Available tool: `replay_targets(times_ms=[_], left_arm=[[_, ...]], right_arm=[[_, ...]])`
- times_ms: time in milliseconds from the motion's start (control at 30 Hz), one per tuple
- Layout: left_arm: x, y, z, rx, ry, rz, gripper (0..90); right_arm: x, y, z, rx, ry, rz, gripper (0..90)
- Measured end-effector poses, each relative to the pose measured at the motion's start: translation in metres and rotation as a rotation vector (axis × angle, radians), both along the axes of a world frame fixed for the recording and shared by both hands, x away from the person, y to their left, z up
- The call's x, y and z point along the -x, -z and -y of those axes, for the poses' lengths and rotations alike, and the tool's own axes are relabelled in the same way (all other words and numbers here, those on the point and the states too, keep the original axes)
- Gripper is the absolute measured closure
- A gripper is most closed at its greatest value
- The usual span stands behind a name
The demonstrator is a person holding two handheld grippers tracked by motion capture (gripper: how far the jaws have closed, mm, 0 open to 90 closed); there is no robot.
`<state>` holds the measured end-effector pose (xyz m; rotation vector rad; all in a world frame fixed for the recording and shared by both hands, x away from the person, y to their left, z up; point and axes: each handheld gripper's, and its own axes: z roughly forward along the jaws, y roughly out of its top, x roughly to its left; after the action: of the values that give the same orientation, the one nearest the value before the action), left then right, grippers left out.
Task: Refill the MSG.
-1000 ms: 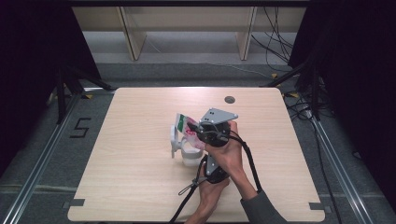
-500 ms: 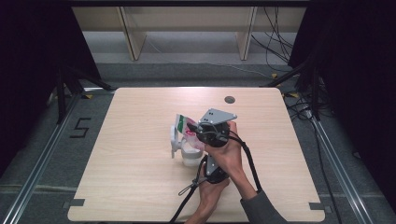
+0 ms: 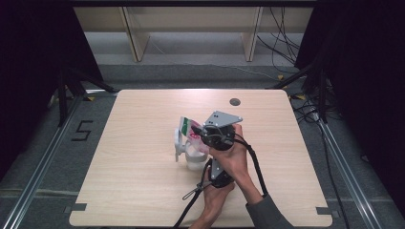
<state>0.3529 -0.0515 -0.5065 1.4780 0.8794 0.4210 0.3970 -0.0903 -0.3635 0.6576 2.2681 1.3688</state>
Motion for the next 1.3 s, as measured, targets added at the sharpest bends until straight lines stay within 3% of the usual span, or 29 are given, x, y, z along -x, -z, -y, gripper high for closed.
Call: replay_targets(times_ms=[567,600,767,867,900,967,1067,1300], left_arm=[[0.0001,-0.0005,-0.0001,0.001,0.002,-0.002,77.0],[0.0,-0.0007,0.0,0.003,0.001,0.001,77.0],[-0.0003,0.0,-0.0006,0.0,0.003,-0.003,77.0],[-0.0001,-0.0003,-0.001,-0.002,0.005,-0.001,77.0],[-0.0003,-0.0001,-0.0009,0.001,0.003,-0.002,77.0],[-0.0006,0.0,-0.001,-0.002,0.002,-0.005,77.0],[-0.0002,0.0001,-0.0014,0.001,0.0,-0.004,77.0],[-0.0005,0.0008,-0.002,0.003,0.0,-0.013,76.9]], right_arm=[[0.0007,-0.0008,0.0001,-0.005,0.003,0.004,90.0],[0.0,-0.0008,0.0,-0.005,0.007,0.031,90.0],[0.0002,0.0,-0.0003,0.002,-0.001,0.001,90.0],[0.0005,-0.0004,-0.0004,-0.005,0.003,0.003,90.0],[-0.0006,-0.0003,0.0001,-0.005,0.007,0.028,90.0],[0.0005,-0.0002,-0.0004,0.006,-0.004,-0.002,90.0],[0.0,-0.0002,-0.0005,-0.003,0.006,0.021,90.0],[-0.0003,-0.0008,0.0013,0.0,-0.006,0.0,90.0]])
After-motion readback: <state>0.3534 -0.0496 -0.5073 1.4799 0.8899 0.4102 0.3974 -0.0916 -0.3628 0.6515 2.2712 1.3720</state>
